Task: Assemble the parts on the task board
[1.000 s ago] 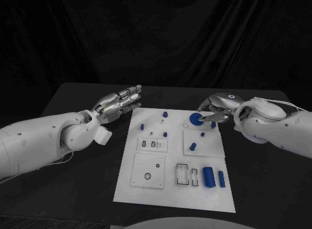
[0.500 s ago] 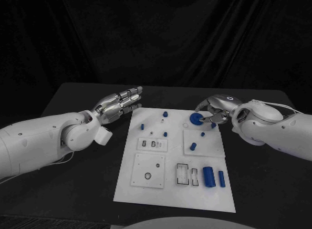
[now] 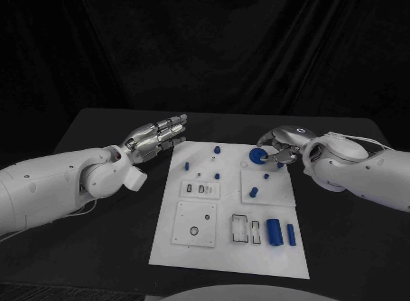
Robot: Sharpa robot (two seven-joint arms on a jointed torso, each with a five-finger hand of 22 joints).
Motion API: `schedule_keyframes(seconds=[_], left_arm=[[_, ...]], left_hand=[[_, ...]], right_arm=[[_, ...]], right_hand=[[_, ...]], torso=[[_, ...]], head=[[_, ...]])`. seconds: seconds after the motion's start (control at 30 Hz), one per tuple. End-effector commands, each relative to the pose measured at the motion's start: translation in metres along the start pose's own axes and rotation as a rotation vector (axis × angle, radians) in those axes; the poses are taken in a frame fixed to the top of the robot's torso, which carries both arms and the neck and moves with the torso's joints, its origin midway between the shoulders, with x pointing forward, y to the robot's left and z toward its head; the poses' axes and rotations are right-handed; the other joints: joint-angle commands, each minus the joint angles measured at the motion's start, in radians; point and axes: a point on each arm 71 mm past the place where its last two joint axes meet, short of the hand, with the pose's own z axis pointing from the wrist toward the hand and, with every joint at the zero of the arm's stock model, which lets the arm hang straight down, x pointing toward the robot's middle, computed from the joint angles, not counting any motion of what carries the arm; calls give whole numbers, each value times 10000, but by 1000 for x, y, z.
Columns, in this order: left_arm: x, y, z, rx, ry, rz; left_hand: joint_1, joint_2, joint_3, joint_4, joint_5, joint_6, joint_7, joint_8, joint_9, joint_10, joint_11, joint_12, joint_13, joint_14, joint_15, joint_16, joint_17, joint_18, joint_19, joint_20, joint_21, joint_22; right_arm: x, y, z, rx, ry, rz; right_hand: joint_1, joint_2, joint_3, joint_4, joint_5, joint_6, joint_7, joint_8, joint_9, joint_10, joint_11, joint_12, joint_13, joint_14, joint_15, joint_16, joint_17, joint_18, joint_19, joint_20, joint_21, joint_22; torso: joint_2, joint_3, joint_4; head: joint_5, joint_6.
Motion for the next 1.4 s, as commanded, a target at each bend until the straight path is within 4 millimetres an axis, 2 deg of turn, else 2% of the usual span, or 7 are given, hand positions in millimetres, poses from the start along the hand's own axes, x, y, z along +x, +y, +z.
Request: schedule_keyframes(seconds=[0.03,0.33,0.57,0.67,0.83,1.0,1.4], left_arm=[[1,0,0,104,137,-83],[2,0,1,107,159,-94],[2,0,1,97,170,-101],[2,0,1,85,189,-111],[3,1,1,72,214,-122],[3,1,1,55,240,-134],[4,2,1,-5,298,-168]], left_hand=[[-14,82,56,22,47,48,-10,58,13,-9,49,32,10,-4,91,-36,-17,88,22,65,-4,16],[-16,80,59,19,48,51,-7,63,13,0,61,52,14,-4,93,-36,-17,90,26,70,-2,17],[-17,77,64,15,48,47,-5,65,11,5,75,62,16,-4,96,-36,-17,92,28,75,0,18],[-18,78,68,12,51,45,-4,67,10,10,86,71,17,-4,100,-36,-17,93,31,80,1,20],[-17,80,79,4,59,47,0,73,10,17,104,83,19,1,110,-33,-14,95,41,90,8,25],[-16,79,81,1,61,54,0,77,11,17,107,83,19,3,113,-31,-12,95,44,92,9,26],[-13,78,94,-12,70,81,21,95,15,15,103,80,16,8,126,-28,-10,98,50,107,13,29]], right_arm=[[3,-3,0,331,210,-33],[3,-2,4,290,177,-58],[3,-1,6,283,101,-64],[3,-1,7,288,66,-65],[3,-1,7,322,143,-87],[4,-2,8,390,260,-112],[12,-1,9,401,514,-107]], right_hand=[[-139,21,1,76,-139,0,82,49,20,1054,104,25,2632,1040,101,26,2631,-156,1061,84,24,2631],[-240,83,4,167,-172,71,227,18,-35,1054,209,25,2632,1040,178,26,2631,-156,1061,143,24,2631],[-311,221,80,231,276,124,374,-193,-388,1054,354,25,2632,1040,319,26,2631,-156,1061,285,24,2631],[-428,293,123,292,707,259,441,-284,-641,1054,412,25,2632,1040,372,26,2631,-156,1061,346,24,2631],[-463,317,166,300,893,434,478,-287,-777,1054,449,25,2632,1040,404,26,2631,-156,1061,379,24,2631],[-433,263,178,252,890,553,525,-279,-846,1054,480,25,2632,1040,428,26,2631,-156,1061,400,24,2631],[-421,157,176,135,215,1160,644,-167,-1029,1054,609,25,2632,1040,555,26,2631,-156,1061,529,24,2631]], torso=[[6,-3,9],[1,-3,9],[-3,-5,12],[3,-2,5],[-3,-5,7],[-1,1,-8],[-1,2,-5]], head=[[-2,-13],[3,-10],[4,-18],[22,-27],[19,-38],[24,-61],[53,-129]])
